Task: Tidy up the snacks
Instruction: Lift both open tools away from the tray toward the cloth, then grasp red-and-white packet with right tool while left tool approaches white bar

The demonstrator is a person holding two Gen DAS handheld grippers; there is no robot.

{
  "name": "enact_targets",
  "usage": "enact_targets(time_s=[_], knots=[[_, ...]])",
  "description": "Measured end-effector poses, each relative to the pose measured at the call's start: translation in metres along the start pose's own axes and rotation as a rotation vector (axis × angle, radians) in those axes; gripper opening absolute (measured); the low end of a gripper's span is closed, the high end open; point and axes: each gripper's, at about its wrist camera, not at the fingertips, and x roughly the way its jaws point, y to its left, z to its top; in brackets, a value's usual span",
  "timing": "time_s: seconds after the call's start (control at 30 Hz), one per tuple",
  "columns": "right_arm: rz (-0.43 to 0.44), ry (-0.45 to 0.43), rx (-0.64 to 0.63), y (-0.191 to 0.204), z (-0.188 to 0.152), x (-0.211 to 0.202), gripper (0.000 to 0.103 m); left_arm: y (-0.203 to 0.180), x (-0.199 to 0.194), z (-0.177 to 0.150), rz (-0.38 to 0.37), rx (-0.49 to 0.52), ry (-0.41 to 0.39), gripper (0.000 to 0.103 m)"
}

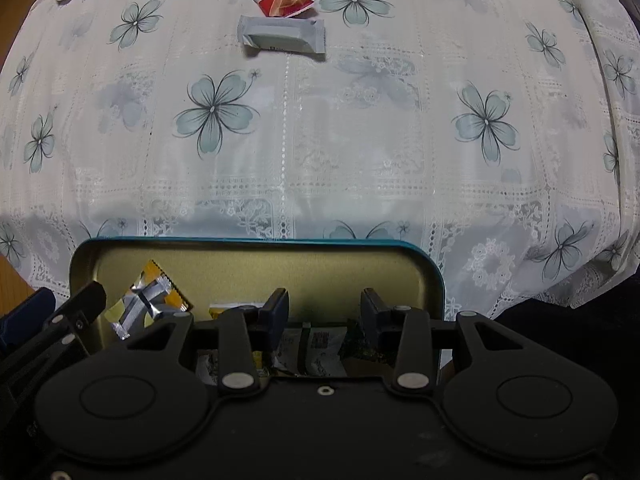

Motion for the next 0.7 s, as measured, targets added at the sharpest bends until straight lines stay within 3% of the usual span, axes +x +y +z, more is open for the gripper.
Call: enact_targets(time_s=[0.43,0.7], knots=[[0.003,0.001,-0.017,-0.007,0.065,0.003,0.041,-0.023,0.025,0.071,-0.008,0.071,0.049,0.056],[0.009,-0.04,-0.013,-0.015,0.106,-0.001,0.041,-0.018,0.042,0.127,-0.016,0.046,0.059,0.056]])
